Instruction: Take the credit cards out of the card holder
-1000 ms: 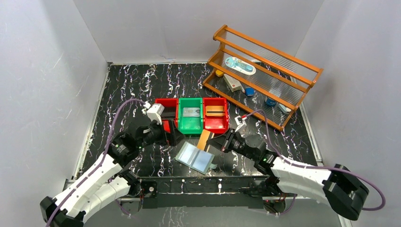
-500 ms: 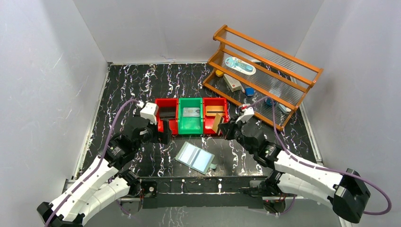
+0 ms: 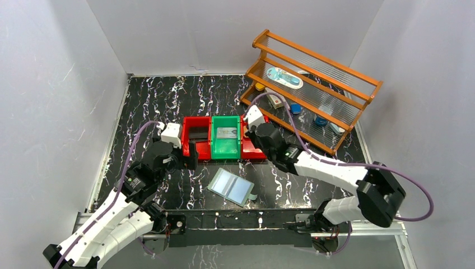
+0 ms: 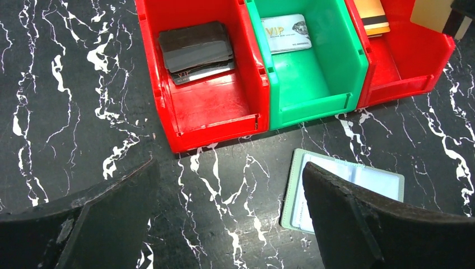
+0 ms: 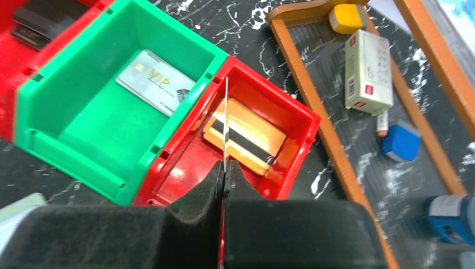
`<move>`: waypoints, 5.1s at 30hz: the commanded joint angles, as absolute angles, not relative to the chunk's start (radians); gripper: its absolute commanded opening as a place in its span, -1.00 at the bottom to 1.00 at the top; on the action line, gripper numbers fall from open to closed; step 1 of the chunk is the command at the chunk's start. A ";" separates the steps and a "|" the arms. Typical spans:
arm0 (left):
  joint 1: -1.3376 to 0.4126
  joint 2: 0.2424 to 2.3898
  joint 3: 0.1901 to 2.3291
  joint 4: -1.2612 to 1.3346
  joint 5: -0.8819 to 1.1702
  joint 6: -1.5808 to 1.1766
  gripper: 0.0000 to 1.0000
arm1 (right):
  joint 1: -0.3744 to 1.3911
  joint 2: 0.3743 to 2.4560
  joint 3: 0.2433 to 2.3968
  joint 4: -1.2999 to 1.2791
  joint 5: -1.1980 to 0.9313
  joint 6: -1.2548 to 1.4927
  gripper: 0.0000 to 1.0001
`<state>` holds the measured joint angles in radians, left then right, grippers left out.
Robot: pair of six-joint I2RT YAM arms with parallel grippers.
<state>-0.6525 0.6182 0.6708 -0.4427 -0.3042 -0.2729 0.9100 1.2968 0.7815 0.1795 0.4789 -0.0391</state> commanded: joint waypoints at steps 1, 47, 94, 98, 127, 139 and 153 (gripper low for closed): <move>-0.654 0.616 0.669 -0.428 -0.343 -0.261 0.97 | 0.904 1.383 0.875 0.179 0.533 -0.267 -1.00; -0.652 0.571 0.664 -0.439 -0.393 -0.276 0.97 | 0.798 1.781 1.015 0.155 0.395 -0.754 -0.60; -0.652 0.541 0.667 -0.493 -0.687 -0.366 0.97 | 1.254 1.843 1.354 -0.678 0.581 1.263 0.48; -0.652 0.505 0.660 -0.498 -0.729 -0.374 0.97 | 1.293 1.957 1.448 -0.775 0.590 1.352 0.50; -0.652 0.519 0.660 -0.497 -0.713 -0.376 0.97 | 1.321 1.699 1.063 -0.410 0.540 1.404 0.16; -0.652 0.520 0.659 -0.495 -0.707 -0.374 0.97 | 1.320 1.580 0.938 -0.296 0.519 1.391 0.08; -0.652 0.520 0.658 -0.495 -0.708 -0.373 0.97 | 1.319 1.518 0.885 -0.314 0.533 1.420 -0.05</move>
